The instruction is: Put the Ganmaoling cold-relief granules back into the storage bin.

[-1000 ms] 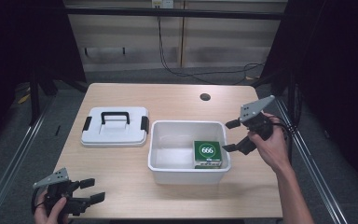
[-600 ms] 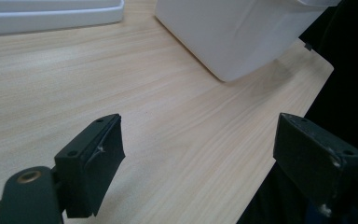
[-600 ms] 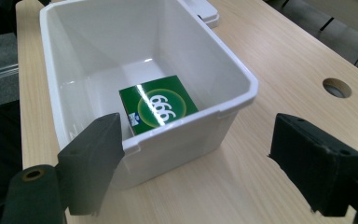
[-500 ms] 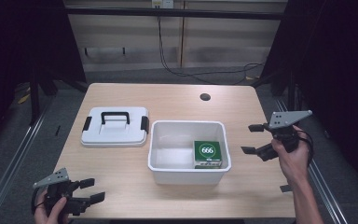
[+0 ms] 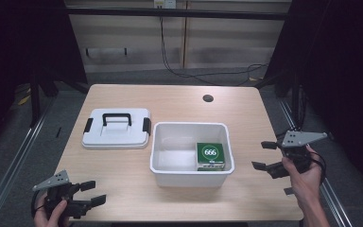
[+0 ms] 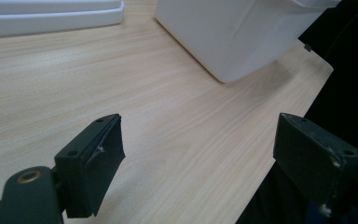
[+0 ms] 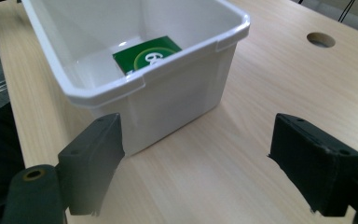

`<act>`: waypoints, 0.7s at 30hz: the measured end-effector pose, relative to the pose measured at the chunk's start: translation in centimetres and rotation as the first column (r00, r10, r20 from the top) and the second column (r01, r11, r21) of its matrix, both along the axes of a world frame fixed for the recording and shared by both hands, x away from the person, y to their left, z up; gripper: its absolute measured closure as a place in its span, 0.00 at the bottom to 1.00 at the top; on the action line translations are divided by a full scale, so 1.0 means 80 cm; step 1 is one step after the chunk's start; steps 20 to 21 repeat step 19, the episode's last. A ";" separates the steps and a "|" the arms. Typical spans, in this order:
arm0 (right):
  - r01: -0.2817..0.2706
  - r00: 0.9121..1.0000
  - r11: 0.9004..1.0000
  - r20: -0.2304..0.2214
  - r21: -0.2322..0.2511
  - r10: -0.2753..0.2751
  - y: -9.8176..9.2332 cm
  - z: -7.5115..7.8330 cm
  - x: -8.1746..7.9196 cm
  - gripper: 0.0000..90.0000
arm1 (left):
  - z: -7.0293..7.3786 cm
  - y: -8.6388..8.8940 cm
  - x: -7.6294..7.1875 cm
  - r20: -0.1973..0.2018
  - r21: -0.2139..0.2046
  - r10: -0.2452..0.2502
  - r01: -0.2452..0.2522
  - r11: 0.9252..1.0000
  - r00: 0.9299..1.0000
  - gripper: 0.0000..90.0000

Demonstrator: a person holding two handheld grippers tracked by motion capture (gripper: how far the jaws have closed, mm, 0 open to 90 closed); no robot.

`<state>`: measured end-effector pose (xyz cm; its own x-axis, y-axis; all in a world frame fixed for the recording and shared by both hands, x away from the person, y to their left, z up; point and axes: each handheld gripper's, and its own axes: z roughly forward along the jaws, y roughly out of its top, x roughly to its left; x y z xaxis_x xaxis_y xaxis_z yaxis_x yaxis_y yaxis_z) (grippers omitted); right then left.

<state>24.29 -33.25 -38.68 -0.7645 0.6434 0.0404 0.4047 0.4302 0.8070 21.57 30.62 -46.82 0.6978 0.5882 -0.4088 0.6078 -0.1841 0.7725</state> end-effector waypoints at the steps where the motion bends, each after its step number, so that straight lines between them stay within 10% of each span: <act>1: 0.007 1.000 1.000 0.000 0.002 -0.007 -0.002 -0.003 -0.003 0.18 | 0.000 0.000 0.000 0.001 0.000 0.000 0.000 1.000 1.000 0.18; 21: 0.079 0.995 0.997 -0.054 -0.012 -0.079 -0.021 -0.075 -0.030 0.14 | 0.002 0.000 -0.001 0.004 -0.007 -0.005 0.005 1.000 1.000 0.18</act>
